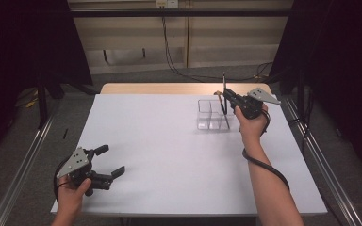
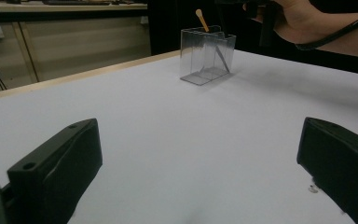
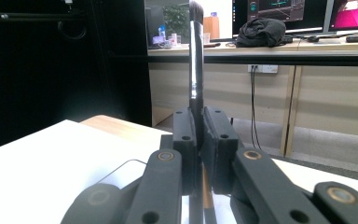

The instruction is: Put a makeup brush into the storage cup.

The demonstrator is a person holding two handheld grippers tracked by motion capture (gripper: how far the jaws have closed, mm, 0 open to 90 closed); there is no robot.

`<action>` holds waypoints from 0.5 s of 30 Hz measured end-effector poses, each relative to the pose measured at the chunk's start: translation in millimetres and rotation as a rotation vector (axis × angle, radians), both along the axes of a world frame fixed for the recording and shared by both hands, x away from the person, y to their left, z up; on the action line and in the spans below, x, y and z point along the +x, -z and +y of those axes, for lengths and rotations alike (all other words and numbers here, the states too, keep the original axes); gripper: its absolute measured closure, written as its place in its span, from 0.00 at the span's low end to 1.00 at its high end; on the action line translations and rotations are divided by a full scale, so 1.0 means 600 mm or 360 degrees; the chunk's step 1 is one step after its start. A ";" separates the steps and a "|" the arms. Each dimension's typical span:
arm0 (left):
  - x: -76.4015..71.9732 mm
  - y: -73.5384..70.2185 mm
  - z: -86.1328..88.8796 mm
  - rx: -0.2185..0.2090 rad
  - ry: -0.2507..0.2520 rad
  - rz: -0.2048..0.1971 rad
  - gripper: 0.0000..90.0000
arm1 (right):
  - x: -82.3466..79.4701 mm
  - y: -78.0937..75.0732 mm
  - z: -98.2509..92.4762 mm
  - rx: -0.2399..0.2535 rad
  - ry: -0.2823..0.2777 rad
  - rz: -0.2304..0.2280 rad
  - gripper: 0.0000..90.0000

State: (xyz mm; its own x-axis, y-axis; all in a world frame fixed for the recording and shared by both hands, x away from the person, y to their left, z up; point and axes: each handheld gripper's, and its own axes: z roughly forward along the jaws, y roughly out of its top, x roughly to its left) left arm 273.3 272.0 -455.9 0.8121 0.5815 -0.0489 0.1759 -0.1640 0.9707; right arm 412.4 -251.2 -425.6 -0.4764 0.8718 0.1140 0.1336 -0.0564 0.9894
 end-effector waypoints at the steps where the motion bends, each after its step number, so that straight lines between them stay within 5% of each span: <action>1: 0.000 0.000 0.000 0.0000 0.0001 0.0000 0.00 | 0.000 0.000 0.000 -0.0001 0.0001 0.0003 0.94; 15: 0.000 0.001 0.000 -0.0001 -0.0003 0.0006 0.00 | -0.003 0.007 -0.002 -0.0003 0.0011 0.0020 0.94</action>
